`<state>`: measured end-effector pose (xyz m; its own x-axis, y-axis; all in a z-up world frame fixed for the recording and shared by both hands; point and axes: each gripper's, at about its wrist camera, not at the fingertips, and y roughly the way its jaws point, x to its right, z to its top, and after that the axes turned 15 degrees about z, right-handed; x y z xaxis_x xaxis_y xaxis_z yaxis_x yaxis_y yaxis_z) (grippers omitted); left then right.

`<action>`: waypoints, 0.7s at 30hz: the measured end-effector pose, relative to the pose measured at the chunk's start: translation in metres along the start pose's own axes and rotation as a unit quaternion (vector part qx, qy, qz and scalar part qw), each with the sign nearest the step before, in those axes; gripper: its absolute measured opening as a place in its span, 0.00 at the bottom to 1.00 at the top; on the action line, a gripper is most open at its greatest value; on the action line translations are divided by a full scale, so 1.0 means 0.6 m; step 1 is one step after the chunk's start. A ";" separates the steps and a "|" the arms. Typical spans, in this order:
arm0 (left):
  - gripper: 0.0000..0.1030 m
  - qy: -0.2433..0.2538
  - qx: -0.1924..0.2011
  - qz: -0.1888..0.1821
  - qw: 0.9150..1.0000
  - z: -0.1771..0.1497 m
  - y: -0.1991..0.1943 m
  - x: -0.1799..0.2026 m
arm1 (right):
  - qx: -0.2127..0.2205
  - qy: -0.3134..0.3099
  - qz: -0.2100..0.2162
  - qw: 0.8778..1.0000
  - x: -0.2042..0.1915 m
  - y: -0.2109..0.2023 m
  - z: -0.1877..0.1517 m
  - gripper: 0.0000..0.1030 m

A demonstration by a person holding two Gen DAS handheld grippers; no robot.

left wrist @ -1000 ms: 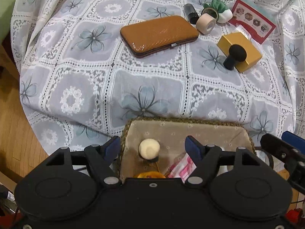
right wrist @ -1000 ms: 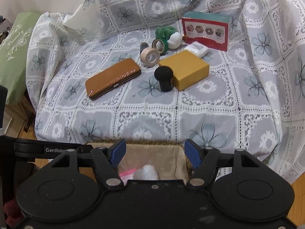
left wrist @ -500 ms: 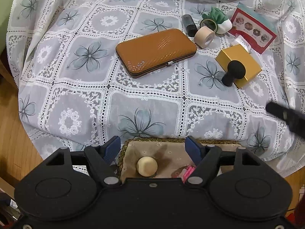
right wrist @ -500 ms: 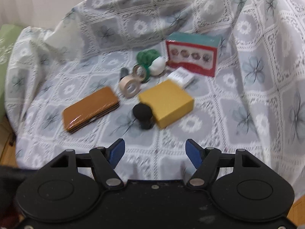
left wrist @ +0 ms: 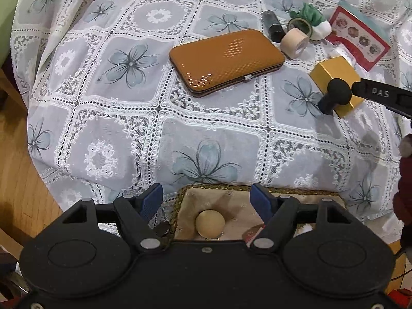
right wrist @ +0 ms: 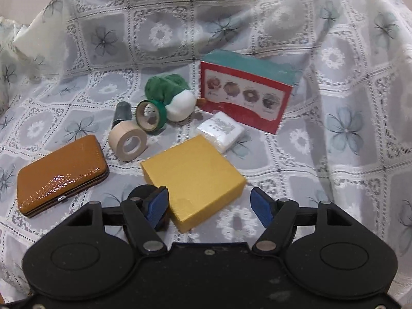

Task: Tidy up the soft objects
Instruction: 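Move right tool toward the white wrapped pack while left tool moves toward the beige tape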

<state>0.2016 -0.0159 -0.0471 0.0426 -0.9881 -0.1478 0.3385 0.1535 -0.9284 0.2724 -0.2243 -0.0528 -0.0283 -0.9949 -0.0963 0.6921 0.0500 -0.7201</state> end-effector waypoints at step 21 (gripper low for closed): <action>0.68 0.014 -0.007 0.006 1.000 0.022 0.028 0.023 | 0.025 0.029 0.092 0.995 0.019 -0.023 0.006 0.70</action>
<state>0.2202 -0.0268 -0.0599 0.0206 -0.9855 -0.1686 0.3250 0.1660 -0.9310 0.2649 -0.2368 -0.0415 0.0622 -0.9627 -0.2632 0.7242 0.2250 -0.6518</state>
